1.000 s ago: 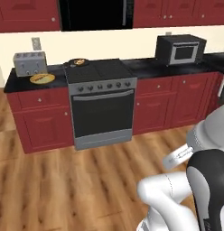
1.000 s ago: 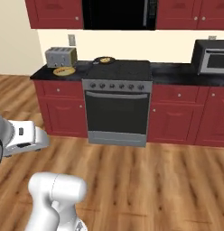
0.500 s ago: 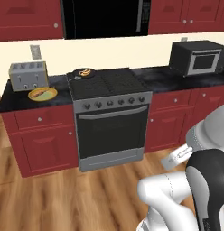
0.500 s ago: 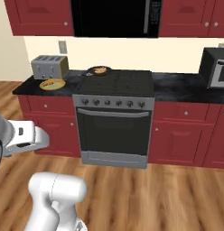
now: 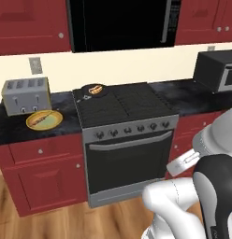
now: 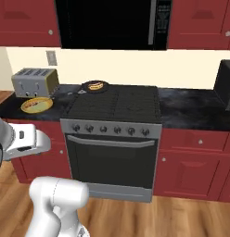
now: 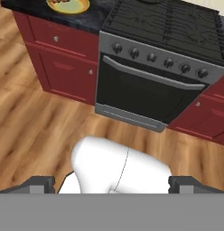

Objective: Place the cold items (sweet potato and peach) from the fridge in one tupperware on the dining counter. Place the warm items (hot dog and kebab skewer) in the stove area in another tupperware.

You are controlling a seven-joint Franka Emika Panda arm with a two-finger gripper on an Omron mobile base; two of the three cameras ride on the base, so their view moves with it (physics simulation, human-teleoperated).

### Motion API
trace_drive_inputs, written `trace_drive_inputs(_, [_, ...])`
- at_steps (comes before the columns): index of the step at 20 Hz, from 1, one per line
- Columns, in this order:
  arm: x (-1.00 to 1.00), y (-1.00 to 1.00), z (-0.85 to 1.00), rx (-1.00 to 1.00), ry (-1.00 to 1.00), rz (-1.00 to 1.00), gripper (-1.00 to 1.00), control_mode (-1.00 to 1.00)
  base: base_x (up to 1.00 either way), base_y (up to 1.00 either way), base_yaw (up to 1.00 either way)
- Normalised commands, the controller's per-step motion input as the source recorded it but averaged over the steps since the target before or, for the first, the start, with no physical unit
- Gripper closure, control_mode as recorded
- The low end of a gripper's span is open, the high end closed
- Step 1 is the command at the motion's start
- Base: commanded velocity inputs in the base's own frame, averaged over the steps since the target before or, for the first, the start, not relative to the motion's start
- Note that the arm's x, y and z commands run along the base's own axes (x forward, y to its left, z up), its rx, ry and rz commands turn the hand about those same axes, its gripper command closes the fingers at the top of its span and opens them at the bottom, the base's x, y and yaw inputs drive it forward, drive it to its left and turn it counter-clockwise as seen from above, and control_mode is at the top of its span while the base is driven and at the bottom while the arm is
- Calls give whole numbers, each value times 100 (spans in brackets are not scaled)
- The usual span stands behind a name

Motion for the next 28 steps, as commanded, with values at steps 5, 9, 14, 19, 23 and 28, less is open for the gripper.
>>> trace_drive_inputs(5, [0,0,0,0,0,0,-100,100,98,44,-2])
trace_drive_inputs(9, [0,0,0,0,0,0,-100,100,75,60,-12])
trace_drive_inputs(14, [0,0,0,0,0,0,-100,100,65,45,-11])
trace_drive_inputs(19, [59,0,0,11,0,-11,-100,-100,34,3,-5])
trace_drive_inputs(23, [100,2,-1,22,0,-22,-100,-100,0,0,0])
trace_drive_inputs(28, [80,6,-26,17,-12,-35,-100,-100,0,0,0])
